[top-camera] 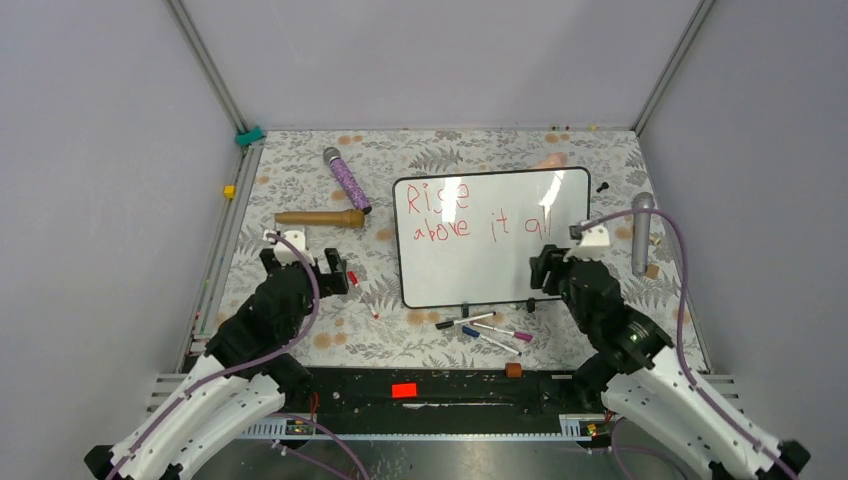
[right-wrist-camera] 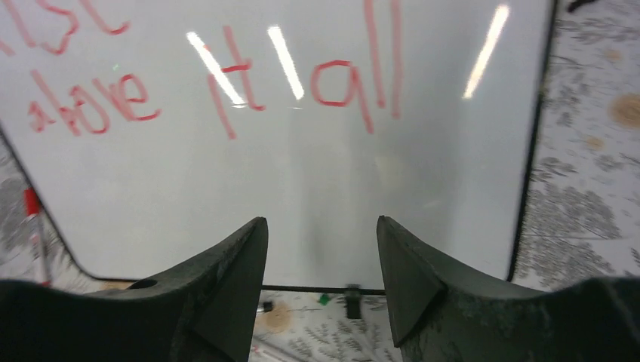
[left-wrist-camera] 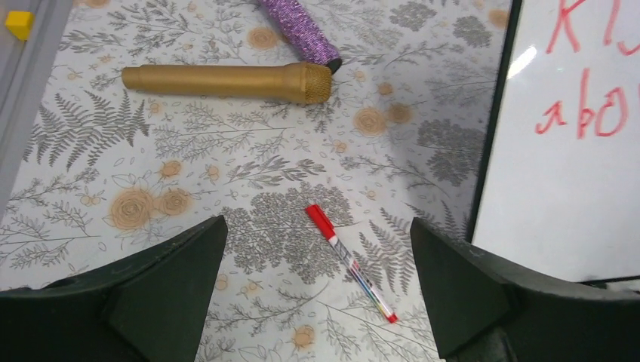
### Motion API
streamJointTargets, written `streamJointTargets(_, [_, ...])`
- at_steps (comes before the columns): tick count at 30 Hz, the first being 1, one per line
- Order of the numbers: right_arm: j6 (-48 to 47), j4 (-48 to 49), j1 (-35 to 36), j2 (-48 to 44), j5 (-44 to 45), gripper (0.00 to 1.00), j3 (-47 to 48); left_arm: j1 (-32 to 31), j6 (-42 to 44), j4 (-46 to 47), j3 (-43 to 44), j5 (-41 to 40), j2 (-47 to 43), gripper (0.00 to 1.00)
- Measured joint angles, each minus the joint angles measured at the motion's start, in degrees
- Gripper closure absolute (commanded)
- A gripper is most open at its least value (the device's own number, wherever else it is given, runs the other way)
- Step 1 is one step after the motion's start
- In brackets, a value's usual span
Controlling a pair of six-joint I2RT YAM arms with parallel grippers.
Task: Write a sentence on the whiteboard
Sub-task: Reset both arms
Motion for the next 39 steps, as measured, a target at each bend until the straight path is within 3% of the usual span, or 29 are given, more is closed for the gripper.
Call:
streamJointTargets(3, [-1.0,-0.7,-6.9,-6.2,1.7,0.37,-4.2,0.1,4.1,7.5,-4.9,-3.1,1.0,0.06])
streamJointTargets(7, [-2.3,0.9,-14.6,-3.1,1.8,0.33,-5.7,2.4,8.8,19.1,-10.8,-6.2,5.8,0.06])
streamJointTargets(16, [-12.5,25.9,-30.7,7.9,0.1,0.28,-19.9,22.8,15.0,44.2,-20.8,-2.0,21.6,0.08])
streamJointTargets(24, [-15.8,51.5,-31.6,23.3,-1.4,0.26,-22.9,31.1,18.0,66.2,-23.6,7.6,34.8,0.08])
streamJointTargets(29, [-18.6,60.8,-31.6,31.0,-4.0,0.26,-22.9,31.3,21.1,71.2,-22.0,11.8,41.4,0.21])
streamJointTargets(37, [-19.7,72.6,-34.3,43.0,-5.8,0.23,-22.6,32.4,22.8,72.0,-18.1,17.3,44.0,0.24])
streamJointTargets(38, [-19.6,72.3,-34.8,43.5,-5.9,0.21,-22.4,32.6,22.8,72.0,-18.1,17.6,44.0,0.24])
streamJointTargets(39, [-19.6,72.1,-35.2,43.7,-6.1,0.08,-22.1,32.9,22.8,72.1,-18.1,17.7,44.0,0.25])
